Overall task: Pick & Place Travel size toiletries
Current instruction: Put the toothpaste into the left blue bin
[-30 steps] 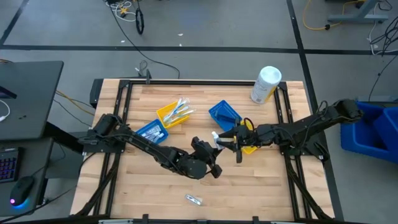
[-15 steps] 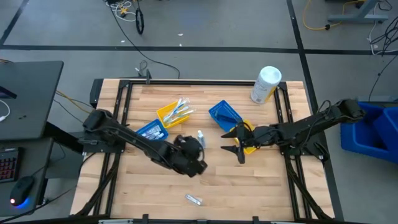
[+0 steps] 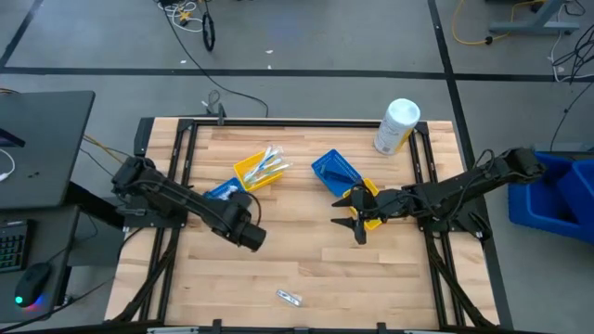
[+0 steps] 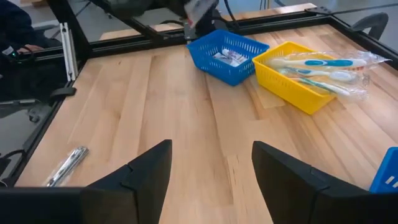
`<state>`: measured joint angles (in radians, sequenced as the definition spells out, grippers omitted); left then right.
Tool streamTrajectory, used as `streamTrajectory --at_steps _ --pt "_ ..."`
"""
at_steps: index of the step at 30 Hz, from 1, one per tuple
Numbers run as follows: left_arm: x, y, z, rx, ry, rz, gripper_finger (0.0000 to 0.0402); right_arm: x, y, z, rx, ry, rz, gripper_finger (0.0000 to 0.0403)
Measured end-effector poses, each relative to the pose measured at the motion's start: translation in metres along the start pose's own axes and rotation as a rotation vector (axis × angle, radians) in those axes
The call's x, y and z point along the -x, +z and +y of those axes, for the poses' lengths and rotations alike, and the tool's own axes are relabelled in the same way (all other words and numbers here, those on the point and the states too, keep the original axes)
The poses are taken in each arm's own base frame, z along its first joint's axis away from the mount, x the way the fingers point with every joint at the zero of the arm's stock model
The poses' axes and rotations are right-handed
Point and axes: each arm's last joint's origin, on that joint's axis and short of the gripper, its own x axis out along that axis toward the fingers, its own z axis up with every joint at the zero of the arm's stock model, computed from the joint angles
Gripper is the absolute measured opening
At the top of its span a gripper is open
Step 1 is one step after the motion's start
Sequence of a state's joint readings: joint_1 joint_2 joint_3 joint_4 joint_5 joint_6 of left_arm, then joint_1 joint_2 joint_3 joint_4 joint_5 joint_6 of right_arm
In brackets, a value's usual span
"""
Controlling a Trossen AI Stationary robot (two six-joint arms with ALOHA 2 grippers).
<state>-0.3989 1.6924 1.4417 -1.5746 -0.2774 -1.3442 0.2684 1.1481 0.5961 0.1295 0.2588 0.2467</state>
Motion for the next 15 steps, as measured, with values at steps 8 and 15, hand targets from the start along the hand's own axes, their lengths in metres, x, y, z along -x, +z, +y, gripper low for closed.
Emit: streamTrajectory --at_steps 8,15 --pt "-0.034 0.012 0.011 -0.078 0.08 0.124 0.0005 0.0 0.0 0.0 -0.002 0.001 0.001 0.0229" --pt "-0.068 0.021 0.023 -0.188 0.131 0.229 0.0005 0.0 -0.001 0.0 -0.016 -0.001 0.007 0.0236"
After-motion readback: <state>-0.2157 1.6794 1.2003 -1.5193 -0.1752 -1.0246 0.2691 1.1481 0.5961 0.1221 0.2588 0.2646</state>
